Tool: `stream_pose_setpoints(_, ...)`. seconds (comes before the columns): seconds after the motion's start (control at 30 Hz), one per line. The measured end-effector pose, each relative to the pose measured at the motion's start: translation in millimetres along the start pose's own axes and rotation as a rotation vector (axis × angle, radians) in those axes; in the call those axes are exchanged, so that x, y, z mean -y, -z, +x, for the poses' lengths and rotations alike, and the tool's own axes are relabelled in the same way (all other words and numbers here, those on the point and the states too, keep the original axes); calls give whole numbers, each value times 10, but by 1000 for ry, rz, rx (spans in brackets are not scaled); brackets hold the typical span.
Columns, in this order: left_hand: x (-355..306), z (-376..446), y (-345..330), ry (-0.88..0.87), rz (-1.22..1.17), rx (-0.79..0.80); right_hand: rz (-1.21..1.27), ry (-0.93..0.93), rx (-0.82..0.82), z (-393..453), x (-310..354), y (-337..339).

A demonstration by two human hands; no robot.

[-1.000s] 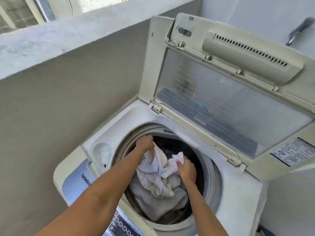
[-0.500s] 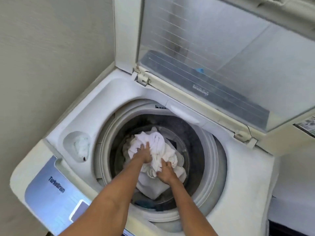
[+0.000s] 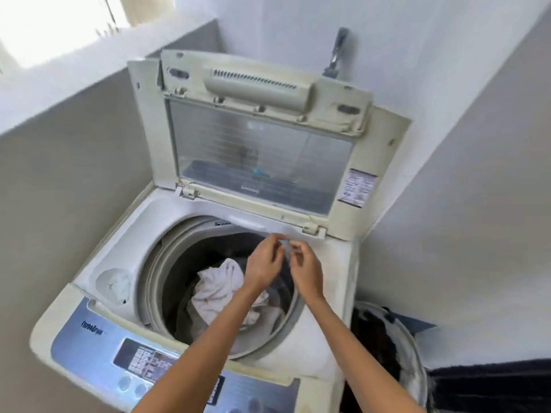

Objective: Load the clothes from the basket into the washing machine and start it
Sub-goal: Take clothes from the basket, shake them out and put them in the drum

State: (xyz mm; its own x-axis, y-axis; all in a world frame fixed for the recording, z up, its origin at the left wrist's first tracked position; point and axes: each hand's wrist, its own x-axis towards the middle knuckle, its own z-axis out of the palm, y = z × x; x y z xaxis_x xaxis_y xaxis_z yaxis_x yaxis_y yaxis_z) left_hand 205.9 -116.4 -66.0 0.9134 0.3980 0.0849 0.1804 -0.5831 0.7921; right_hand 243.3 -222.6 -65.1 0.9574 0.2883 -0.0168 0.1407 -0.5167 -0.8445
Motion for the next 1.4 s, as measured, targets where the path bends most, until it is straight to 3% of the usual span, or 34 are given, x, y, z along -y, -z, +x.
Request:
stream_pose_setpoints(0.17, -1196, -176, -560, -150, -13, 80, 192, -22, -316, -195, -153, 1062)
stream_pose_setpoints(0.3, -1681, -280, -1349, -179, 92, 372, 199, -154, -420, -458, -763, 1769)
stream_pose_setpoints(0.47, -1498, -714, -2464, 26, 116, 605, 77, -428, -216, -763, -2004, 2000)
stream_pose_setpoints(0.63, -551, -1150, -3441, 300, 159, 692, 8, -614, 61, -1125, -3201, 1678)
stream_pose_setpoints(0.8, 585, -1414, -4224, 730, 179, 545, 28, -785, 168, -1268, -4227, 1036)
stream_pose_setpoints(0.93, 1281, -1446, -4646, 934, 143, 354, 70, -805, 245, -1303, -4833, 515)
stream_pose_setpoints(1.03, 1660, -1386, -4831, 944, 134, 289, 75, -770, 257, -1331, -5134, 270)
stream_pose_setpoints(1.2, 1854, -1310, -4725, 763, 141, 116, 97, -742, 208, -1383, -5255, 192)
stream_pose_setpoints(1.27, 1723, -1306, -4611, 725, 34, 109, 115, -740, 153, -1365, -5120, 286)
stream_pose_setpoints(1.4, 1260, -1254, -4401, 854, -262, 29, 98, -690, 80, -1210, -4722, 537)
